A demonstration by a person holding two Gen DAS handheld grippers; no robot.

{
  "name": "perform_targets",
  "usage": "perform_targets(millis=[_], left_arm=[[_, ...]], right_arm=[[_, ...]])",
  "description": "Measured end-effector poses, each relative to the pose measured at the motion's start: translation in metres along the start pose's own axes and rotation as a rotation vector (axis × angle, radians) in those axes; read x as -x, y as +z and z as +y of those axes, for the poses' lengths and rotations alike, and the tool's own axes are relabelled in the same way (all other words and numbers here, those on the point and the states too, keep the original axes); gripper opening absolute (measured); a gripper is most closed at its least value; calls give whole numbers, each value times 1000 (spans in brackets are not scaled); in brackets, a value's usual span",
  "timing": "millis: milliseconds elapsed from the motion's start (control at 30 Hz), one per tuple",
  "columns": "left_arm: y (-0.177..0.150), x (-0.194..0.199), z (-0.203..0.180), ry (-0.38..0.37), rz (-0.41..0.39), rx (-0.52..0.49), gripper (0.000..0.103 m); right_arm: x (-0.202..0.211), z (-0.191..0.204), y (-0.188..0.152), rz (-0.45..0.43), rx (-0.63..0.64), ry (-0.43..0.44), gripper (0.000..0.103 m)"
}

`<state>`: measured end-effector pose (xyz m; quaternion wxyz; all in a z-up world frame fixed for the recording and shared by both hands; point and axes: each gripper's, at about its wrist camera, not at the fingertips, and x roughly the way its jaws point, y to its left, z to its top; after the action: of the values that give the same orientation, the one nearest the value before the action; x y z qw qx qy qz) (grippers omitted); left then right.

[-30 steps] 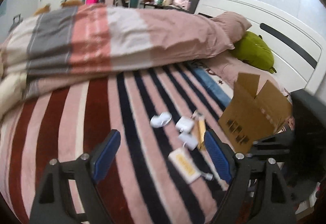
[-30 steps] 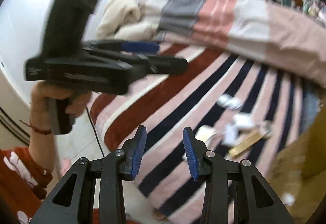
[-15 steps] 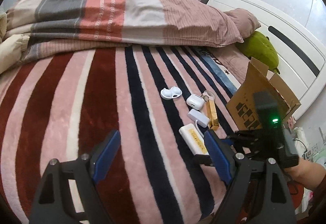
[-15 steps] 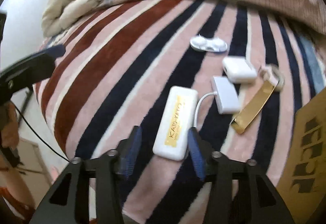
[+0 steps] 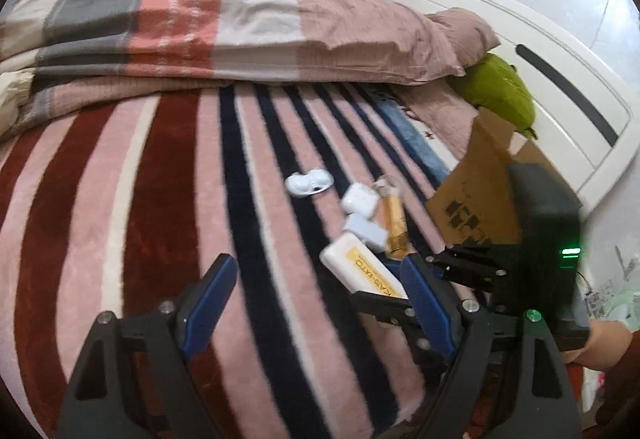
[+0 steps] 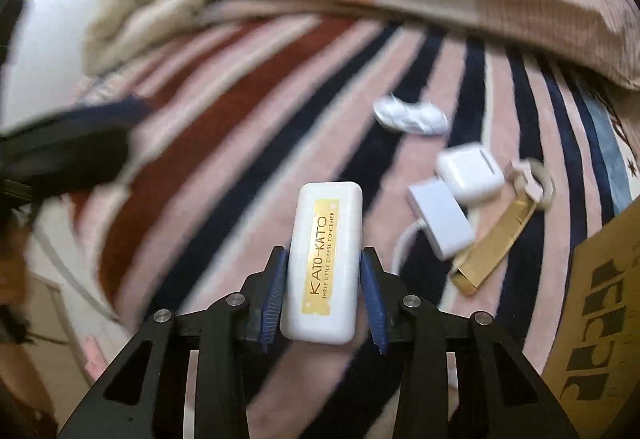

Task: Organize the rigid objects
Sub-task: 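Grasp the white KATO-KATO box with the right gripper, then lower the KATO-KATO box into the cardboard box and open the right gripper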

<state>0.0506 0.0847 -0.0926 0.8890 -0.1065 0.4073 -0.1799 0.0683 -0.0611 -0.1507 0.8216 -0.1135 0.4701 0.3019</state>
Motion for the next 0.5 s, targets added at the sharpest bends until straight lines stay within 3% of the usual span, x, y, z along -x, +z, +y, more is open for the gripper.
perform_targets(millis=[167,333,500], left_arm=[[27,8,-32,-116,-37,-46,80],[63,3,-75,-236,-39,-104,43],[93,-20,-132,-299,-15,-190,38]], right_arm=[[66,7,13,-180,57,71,32],[123,2,21,-284,109,52,32],[163,-34,12,-326,56,-19,32]])
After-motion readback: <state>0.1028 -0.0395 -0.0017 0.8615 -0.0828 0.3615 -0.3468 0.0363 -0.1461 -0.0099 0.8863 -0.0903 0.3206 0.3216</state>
